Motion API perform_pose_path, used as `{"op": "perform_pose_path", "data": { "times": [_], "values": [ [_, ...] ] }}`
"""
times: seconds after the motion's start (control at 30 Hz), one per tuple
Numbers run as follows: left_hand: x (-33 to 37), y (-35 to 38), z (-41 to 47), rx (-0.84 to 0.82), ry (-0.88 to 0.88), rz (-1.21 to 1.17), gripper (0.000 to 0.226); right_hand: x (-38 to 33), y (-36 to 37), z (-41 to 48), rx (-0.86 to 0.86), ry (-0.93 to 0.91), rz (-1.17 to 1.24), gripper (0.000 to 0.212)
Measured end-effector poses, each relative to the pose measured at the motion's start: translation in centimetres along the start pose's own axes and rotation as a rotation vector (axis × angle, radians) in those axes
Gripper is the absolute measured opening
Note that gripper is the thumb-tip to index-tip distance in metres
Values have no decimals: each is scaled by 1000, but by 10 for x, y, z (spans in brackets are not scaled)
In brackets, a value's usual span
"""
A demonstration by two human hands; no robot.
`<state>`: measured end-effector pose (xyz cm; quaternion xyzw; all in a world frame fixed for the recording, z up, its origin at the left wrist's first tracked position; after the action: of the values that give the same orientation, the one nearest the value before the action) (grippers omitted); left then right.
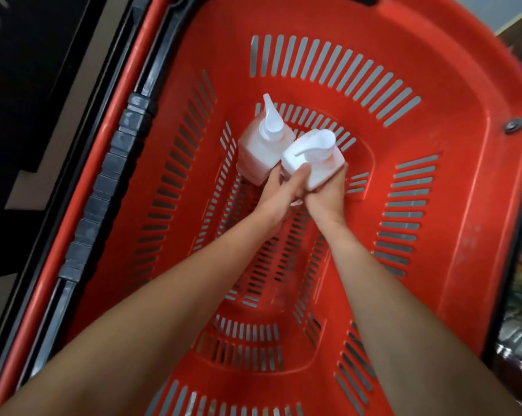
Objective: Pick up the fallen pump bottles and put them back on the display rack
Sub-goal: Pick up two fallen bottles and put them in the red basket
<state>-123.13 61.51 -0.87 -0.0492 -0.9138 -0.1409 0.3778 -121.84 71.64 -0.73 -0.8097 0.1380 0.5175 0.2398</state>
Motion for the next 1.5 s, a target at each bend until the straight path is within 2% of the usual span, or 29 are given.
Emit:
{"op": "perform_pose_path", "data": {
  "times": [0.17, 0.27, 0.47, 0.6, 0.67, 0.77, 0.83, 1.0, 1.13, 1.2, 1.33, 1.5],
  "values": [
    [3, 6, 3, 63, 18, 35, 49, 3, 3, 18, -1, -55, 57, 59],
    [2, 3, 9, 122, 18, 119, 47, 10, 5, 25, -32, -14, 87, 60],
    [-6, -10, 4, 136, -45, 151, 45, 28, 10, 24, -138, 48, 56, 78],
    [-3, -13, 3, 127, -86, 220, 39, 24, 12, 18, -128, 53, -13, 76],
    [0, -15, -1, 158, -74, 265, 39, 20, 11, 11, -133, 88, -68, 65],
    [7, -19, -17, 228, -77, 428, 57, 9, 8, -7, -168, 157, -194, 38],
    [15, -22, -35, 250, -75, 557, 62, 1, 3, -21, -186, 206, -256, 33],
    [44, -38, -106, 313, -24, 1121, 60, -50, -17, -77, -243, 184, -488, 40],
    [78, -37, -183, 248, 87, 1557, 64, -112, -31, -139, -385, 16, -898, 50],
    [95, -35, -223, 220, 161, 1711, 72, -143, -37, -172, -440, -55, -1015, 51],
    [126, -30, -301, 173, 232, 1880, 74, -205, -55, -235, -480, -172, -1132, 48],
    [152, -23, -386, 219, 226, 1897, 71, -262, -81, -294, -489, -259, -1172, 50]
  ]
}}
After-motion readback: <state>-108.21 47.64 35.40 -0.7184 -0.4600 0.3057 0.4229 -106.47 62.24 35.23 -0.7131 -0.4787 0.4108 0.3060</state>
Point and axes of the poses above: each hand's wrist, its own z-axis towards the middle knuckle, its own y-axis out of the palm, x = y × z, the point moved 4 cm from there along z, towards the middle knuckle, and after that the axes turned 10 degrees about z, right-handed, at the moved point
